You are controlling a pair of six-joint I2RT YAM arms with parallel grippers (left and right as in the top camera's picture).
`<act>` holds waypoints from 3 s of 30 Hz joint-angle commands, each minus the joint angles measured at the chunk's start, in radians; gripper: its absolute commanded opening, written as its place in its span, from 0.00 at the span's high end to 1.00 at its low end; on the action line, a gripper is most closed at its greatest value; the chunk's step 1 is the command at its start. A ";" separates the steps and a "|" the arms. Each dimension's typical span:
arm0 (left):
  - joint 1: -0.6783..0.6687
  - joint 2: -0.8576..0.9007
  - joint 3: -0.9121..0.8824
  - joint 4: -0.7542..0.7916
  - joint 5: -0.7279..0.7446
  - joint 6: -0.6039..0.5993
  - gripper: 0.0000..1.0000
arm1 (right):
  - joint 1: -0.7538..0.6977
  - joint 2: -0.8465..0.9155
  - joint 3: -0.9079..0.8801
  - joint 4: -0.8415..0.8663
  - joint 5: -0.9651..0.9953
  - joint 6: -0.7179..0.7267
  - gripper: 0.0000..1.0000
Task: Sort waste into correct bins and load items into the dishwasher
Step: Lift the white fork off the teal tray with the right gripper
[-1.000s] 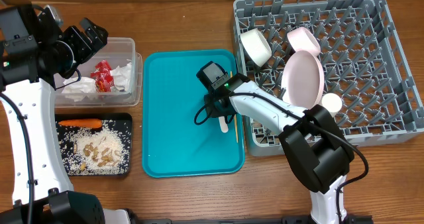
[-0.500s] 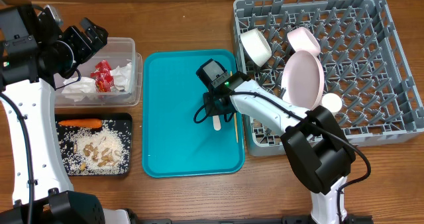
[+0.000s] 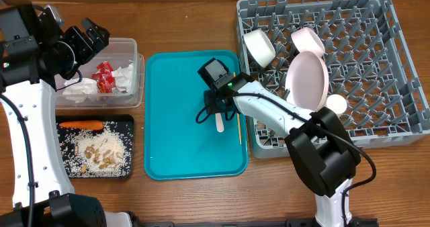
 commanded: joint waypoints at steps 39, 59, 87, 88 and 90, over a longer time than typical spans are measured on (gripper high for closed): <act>0.004 -0.020 0.021 0.001 0.015 -0.009 0.00 | -0.002 0.052 0.002 0.162 0.070 0.004 0.75; 0.004 -0.020 0.021 0.001 0.015 -0.009 0.00 | -0.002 0.088 -0.005 0.197 0.069 0.058 0.72; 0.004 -0.020 0.021 0.001 0.015 -0.009 0.00 | -0.002 -0.043 -0.002 0.104 0.067 0.060 0.96; 0.004 -0.020 0.021 0.001 0.015 -0.009 0.00 | -0.002 -0.071 -0.002 0.088 0.067 0.060 0.96; 0.004 -0.020 0.021 0.001 0.015 -0.009 0.00 | -0.002 -0.131 -0.002 0.052 0.067 0.059 0.96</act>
